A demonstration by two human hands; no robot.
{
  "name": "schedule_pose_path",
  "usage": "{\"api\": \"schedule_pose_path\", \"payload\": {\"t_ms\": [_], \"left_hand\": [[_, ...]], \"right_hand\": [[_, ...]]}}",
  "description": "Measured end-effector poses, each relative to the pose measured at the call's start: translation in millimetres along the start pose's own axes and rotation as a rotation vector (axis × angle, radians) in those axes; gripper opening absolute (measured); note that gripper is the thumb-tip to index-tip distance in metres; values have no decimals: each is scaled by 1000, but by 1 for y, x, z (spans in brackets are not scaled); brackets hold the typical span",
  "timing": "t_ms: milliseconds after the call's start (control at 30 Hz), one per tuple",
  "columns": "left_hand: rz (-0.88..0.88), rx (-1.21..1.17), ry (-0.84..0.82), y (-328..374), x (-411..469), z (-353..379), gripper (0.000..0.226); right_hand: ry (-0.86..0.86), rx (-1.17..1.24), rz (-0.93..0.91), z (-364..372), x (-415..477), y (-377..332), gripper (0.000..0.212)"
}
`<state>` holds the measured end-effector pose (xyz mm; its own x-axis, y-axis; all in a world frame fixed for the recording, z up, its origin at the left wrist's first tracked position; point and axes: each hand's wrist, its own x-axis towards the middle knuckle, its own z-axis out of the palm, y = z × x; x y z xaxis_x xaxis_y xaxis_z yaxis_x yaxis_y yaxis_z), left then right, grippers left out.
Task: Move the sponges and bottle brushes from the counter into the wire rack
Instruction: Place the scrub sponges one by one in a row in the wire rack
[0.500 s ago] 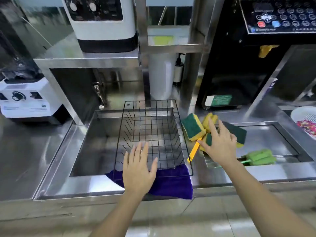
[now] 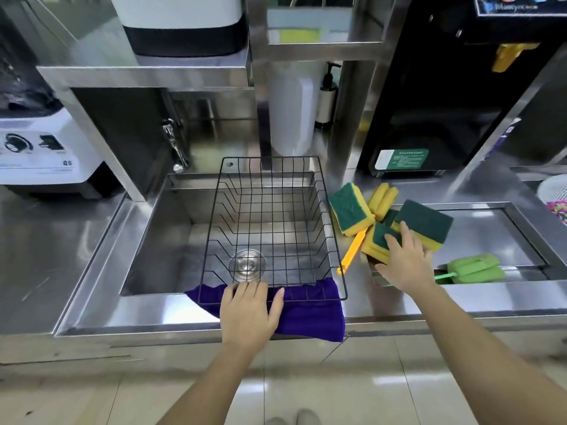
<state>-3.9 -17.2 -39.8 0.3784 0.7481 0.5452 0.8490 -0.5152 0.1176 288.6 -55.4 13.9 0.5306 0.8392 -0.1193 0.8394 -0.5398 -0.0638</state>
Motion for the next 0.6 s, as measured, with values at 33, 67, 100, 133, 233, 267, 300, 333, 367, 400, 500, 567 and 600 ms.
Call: {"api": "schedule_pose_path", "payload": {"t_ms": [33,67,100,133,233,267,300,333,367,400,500,567,600], "left_hand": [[0,11,9,0,0,1,43],[6,30,16,-1,0,2,44],[13,47,19,-1,-1,3,44],[19,57,23,-1,-1,5,44],[36,74,25,-2,0,7,44],[40,74,28,-2,0,8,44],[42,72,28,-2,0,8,44],[45,70,31,-2,0,8,45],[48,68,29,-2,0,8,45],[51,68,28,-3,0,8,45],[61,66,20,-3,1,7,45],[60,64,18,-3,3,7,47],[54,60,19,-3,4,7,49]], "right_hand": [[17,7,-2,1,-1,0,64],[35,17,1,2,-2,0,61],[53,26,5,3,-2,1,58],[64,33,7,3,-3,1,55],[60,47,13,2,-2,3,44],[44,46,10,3,-2,4,41],[37,44,5,4,-3,5,38],[43,45,1,4,-3,7,35],[59,49,-2,4,-4,9,33],[74,61,-1,4,-5,9,34],[97,185,41,-3,-9,5,44],[168,287,63,-11,-11,-2,48],[206,334,61,-16,-11,-7,49]]}}
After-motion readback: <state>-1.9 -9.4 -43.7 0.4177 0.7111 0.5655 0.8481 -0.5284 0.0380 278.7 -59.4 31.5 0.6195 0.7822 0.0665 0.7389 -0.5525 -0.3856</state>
